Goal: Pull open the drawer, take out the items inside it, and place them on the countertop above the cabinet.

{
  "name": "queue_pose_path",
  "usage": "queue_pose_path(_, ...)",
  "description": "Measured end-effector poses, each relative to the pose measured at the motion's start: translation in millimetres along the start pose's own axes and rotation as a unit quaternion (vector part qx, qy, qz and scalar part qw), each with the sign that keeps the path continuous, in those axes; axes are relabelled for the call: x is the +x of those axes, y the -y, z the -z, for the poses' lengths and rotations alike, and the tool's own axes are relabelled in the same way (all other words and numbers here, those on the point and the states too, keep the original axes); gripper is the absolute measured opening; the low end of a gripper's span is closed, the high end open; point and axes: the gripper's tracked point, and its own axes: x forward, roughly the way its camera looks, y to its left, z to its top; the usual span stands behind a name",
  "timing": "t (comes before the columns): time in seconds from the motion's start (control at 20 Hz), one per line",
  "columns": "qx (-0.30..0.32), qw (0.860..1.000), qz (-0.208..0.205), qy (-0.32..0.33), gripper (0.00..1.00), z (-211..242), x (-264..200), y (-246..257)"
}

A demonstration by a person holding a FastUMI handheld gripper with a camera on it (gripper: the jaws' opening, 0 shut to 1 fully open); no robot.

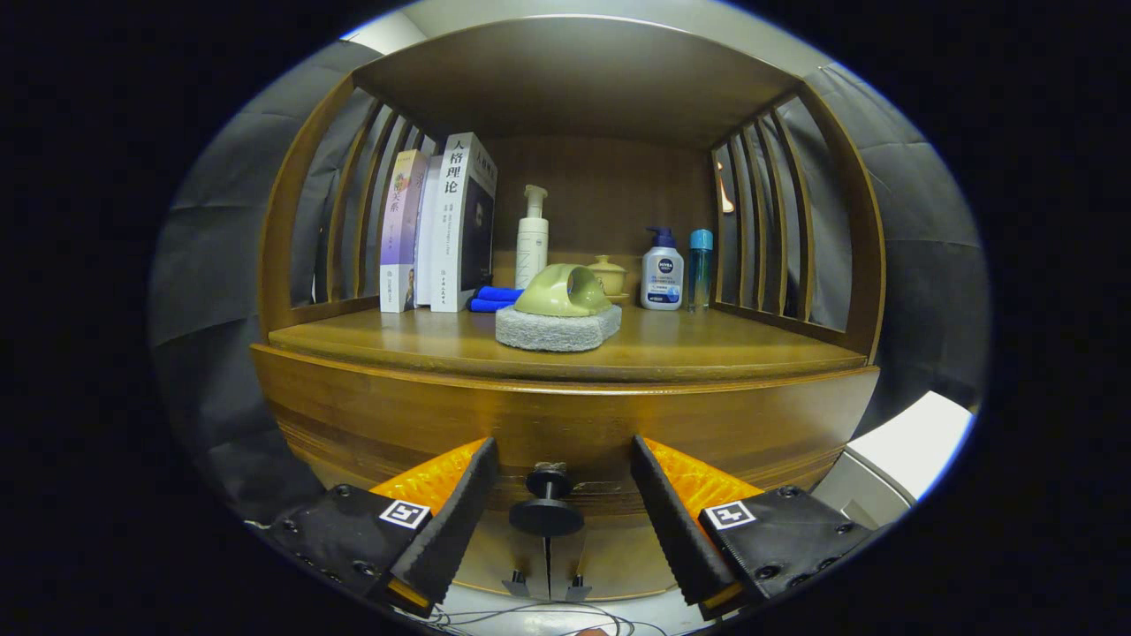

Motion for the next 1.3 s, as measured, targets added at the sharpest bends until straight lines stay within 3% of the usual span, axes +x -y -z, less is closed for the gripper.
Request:
queue_pose_path(0.3,0.002,1.000,0.007,0.002,0.98,-1,2,-3)
queue_pose_path(0.45,0.003,1.000,-0.012,0.000,0.97,-10,-7,-6)
queue_pose_path(0.85,0.041,0.991,-0.034,0.126,0.97,-131,-107,2)
queue_pose_path(1.3,0.058,0.988,-0.042,0.136,0.97,-166,-184,15)
